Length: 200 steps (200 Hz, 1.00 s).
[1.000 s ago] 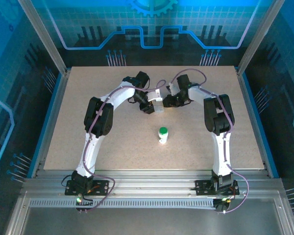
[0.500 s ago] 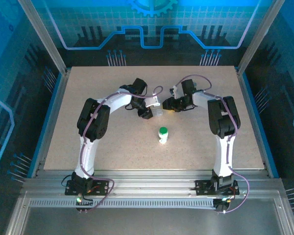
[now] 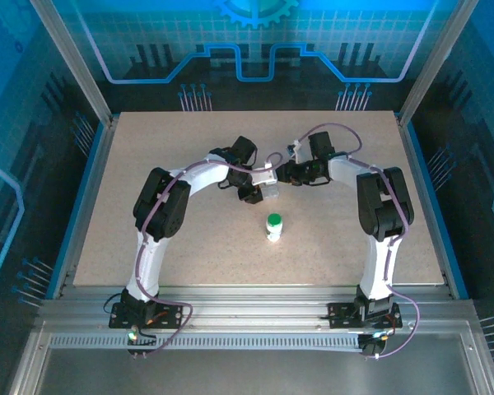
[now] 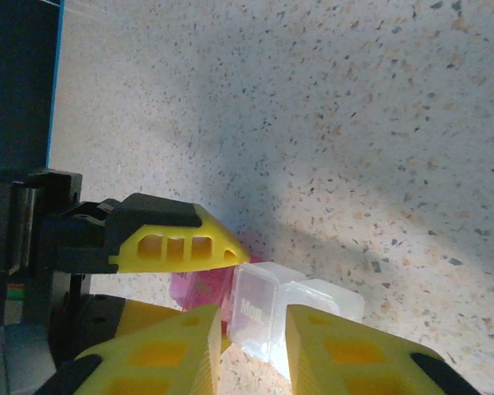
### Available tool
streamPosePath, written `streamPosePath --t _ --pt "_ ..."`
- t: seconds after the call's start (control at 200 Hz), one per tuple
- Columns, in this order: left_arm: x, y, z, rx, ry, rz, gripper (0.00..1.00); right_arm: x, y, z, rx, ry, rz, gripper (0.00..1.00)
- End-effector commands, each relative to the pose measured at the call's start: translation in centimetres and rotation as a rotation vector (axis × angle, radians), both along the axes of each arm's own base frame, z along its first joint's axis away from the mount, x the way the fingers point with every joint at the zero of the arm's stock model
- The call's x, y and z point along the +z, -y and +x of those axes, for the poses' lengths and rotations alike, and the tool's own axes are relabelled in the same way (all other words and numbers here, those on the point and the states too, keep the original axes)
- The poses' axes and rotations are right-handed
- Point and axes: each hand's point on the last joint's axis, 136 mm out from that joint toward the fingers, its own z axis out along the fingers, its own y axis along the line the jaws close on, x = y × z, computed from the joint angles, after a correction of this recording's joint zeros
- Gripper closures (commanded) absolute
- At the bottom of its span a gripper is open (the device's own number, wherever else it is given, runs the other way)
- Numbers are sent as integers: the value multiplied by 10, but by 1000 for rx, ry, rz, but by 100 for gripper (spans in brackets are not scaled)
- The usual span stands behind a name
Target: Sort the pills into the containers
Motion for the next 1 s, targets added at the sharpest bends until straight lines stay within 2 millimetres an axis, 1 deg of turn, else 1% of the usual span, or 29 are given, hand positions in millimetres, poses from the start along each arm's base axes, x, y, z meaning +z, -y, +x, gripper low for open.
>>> streamPosePath --t 0.0,0.13,0.21,0.555,0.73,0.836,0.936,0.996 --pt "5 -2 1 -18 13 10 66 0 -12 -7 26 -39 64 78" --pt "2 -3 2 -23 6 17 67 -10 -20 -11 42 -87 81 84" --pt "3 -2 2 -27 8 13 67 -16 -25 -13 50 -115 89 85" --pt "1 -2 1 -40 10 16 67 -37 -36 -20 73 -190 22 87" --pt "1 -2 1 -45 10 18 67 -43 -39 -24 86 -224 -35 88" --pt "2 -3 2 -41 8 13 67 -53 -34 -27 100 -229 -126 88" --pt "6 -5 4 -28 -9 -8 68 -70 -26 -34 129 -248 -227 88" --pt "12 -6 6 -17 -24 -31 68 -82 -22 -40 155 -269 -270 89"
